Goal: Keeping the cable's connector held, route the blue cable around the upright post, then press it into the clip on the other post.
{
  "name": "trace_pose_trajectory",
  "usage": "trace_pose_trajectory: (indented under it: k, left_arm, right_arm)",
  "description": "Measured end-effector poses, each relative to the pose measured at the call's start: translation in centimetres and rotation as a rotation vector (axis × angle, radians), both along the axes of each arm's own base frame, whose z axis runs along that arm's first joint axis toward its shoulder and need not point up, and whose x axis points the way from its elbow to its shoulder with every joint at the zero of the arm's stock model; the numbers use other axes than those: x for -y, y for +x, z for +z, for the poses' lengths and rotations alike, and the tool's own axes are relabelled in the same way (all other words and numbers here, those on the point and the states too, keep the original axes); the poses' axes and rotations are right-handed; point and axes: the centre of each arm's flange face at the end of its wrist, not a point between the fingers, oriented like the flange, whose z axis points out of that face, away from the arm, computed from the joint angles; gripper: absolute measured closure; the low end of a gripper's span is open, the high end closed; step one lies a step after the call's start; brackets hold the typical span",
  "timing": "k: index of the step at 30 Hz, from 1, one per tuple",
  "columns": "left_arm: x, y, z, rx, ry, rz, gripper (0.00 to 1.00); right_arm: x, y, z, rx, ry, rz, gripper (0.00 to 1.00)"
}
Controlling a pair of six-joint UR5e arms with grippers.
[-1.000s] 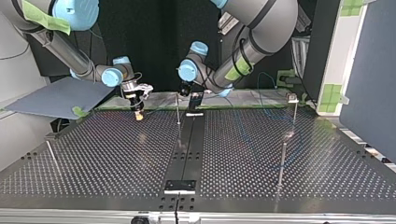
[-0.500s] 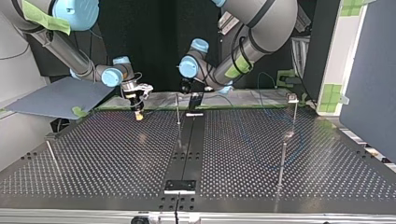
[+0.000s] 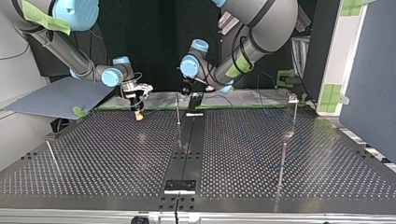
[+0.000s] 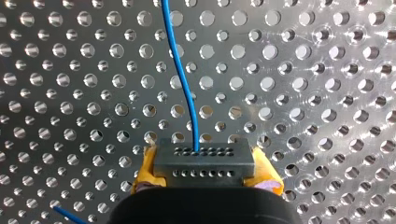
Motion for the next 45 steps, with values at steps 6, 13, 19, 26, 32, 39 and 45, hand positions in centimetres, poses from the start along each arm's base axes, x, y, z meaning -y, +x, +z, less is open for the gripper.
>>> trace_pose_trajectory:
  k: [6,13,19,26,32,39,45]
  left_arm:
    - [0.1,0.1,0.1,0.007,-0.011,0.003,0.0]
    - [0.1,0.1,0.1,0.008,-0.012,0.003,0.0]
    - [0.2,0.0,0.1,0.008,-0.012,0.0,0.0]
    - [0.5,-0.1,0.3,0.018,-0.009,-0.019,0.0]
    - [1.2,-0.4,0.4,0.03,0.002,-0.061,0.0]
    - [1.6,-0.7,0.4,0.028,-0.003,-0.087,0.0]
    - [1.8,-0.9,0.4,0.024,-0.011,-0.104,0.0]
  right_arm:
    - [0.0,0.0,-0.1,0.001,0.0,0.001,1.0]
    - [0.0,-0.1,-0.1,0.0,0.002,0.001,1.0]
    - [0.0,-0.1,-0.1,0.001,0.002,0.001,1.0]
    - [0.0,-0.1,-0.2,0.002,0.002,0.0,1.0]
    - [0.0,-0.1,-0.2,0.004,0.003,0.0,1.0]
    - [0.0,-0.1,-0.3,0.005,0.003,-0.001,1.0]
    - [0.0,0.0,-0.3,0.005,0.004,0.0,1.0]
